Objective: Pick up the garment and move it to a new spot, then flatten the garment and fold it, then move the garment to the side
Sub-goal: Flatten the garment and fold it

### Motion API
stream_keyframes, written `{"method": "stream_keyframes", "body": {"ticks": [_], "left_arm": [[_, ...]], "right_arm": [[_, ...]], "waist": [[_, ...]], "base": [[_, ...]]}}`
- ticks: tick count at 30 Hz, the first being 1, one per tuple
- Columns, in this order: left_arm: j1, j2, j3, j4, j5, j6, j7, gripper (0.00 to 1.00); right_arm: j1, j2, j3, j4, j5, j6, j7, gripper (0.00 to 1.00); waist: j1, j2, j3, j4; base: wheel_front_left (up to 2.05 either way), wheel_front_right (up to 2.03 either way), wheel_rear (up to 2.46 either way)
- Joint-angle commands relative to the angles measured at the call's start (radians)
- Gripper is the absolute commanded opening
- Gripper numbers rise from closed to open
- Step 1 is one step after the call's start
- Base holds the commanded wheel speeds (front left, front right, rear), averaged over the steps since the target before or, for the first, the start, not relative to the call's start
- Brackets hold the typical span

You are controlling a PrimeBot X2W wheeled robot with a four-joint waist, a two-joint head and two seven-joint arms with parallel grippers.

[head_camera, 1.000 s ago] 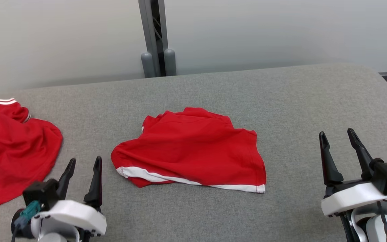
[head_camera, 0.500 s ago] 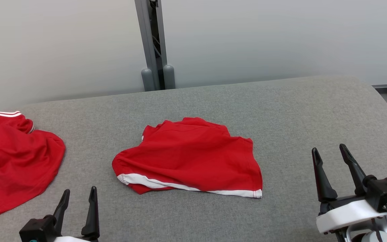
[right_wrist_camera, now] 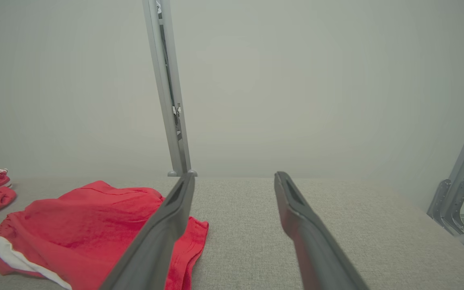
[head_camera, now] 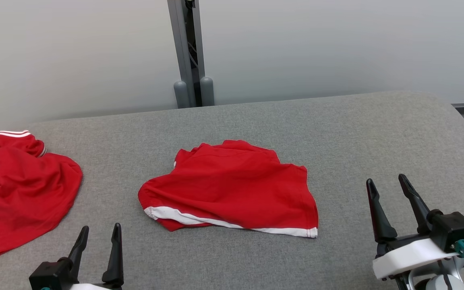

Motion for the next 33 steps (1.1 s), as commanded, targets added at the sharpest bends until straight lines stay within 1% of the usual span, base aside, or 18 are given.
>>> {"method": "stream_keyframes", "body": {"ticks": [1, 4, 9, 11, 16, 18, 26, 33], "left_arm": [[-0.012, 0.003, 0.001, 0.004, 0.009, -0.006, -0.005, 1.00], [-0.014, 0.003, 0.001, 0.007, 0.010, -0.008, -0.005, 1.00], [-0.019, 0.000, -0.006, 0.009, 0.008, -0.011, -0.005, 1.00], [-0.030, -0.003, -0.016, 0.005, 0.008, -0.017, 0.000, 1.00], [-0.040, -0.004, -0.025, 0.007, 0.006, -0.027, 0.004, 1.00], [-0.042, -0.004, -0.026, 0.007, 0.005, -0.028, 0.004, 1.00], [-0.052, -0.002, -0.031, 0.014, 0.000, -0.035, 0.006, 1.00], [-0.056, 0.003, -0.034, 0.019, -0.004, -0.036, 0.007, 1.00]], "right_arm": [[-0.009, -0.004, -0.001, 0.006, 0.008, 0.000, -0.009, 1.00], [-0.010, -0.004, 0.006, 0.014, 0.002, 0.000, -0.004, 1.00], [-0.003, -0.004, 0.046, 0.055, -0.029, 0.000, 0.047, 1.00], [0.000, -0.004, 0.096, 0.118, -0.072, 0.000, 0.098, 1.00], [-0.012, -0.005, 0.154, 0.216, -0.090, 0.000, 0.131, 1.00], [-0.018, -0.005, 0.160, 0.234, -0.086, 0.000, 0.129, 1.00], [-0.084, -0.005, 0.182, 0.399, -0.089, 0.000, 0.090, 1.00], [-0.137, -0.005, 0.193, 0.504, -0.080, 0.000, 0.054, 1.00]], "waist": [[-0.0001, 0.0000, 0.001, 0.000], [-0.0001, 0.0000, 0.002, 0.001], [-0.0001, 0.0000, 0.007, 0.009], [-0.0001, 0.0000, 0.016, 0.022], [-0.0001, 0.0000, 0.032, 0.042], [-0.0001, 0.0000, 0.035, 0.046], [-0.0001, 0.0000, 0.054, 0.078], [-0.0001, 0.0000, 0.069, 0.108]], "base": [[0.00, 0.00, 0.00], [0.00, 0.00, 0.00], [0.00, 0.00, 0.00], [0.00, 0.00, 0.00], [0.00, 0.00, 0.00], [0.00, 0.00, 0.00], [0.00, 0.00, 0.00], [0.00, 0.00, 0.00]]}}
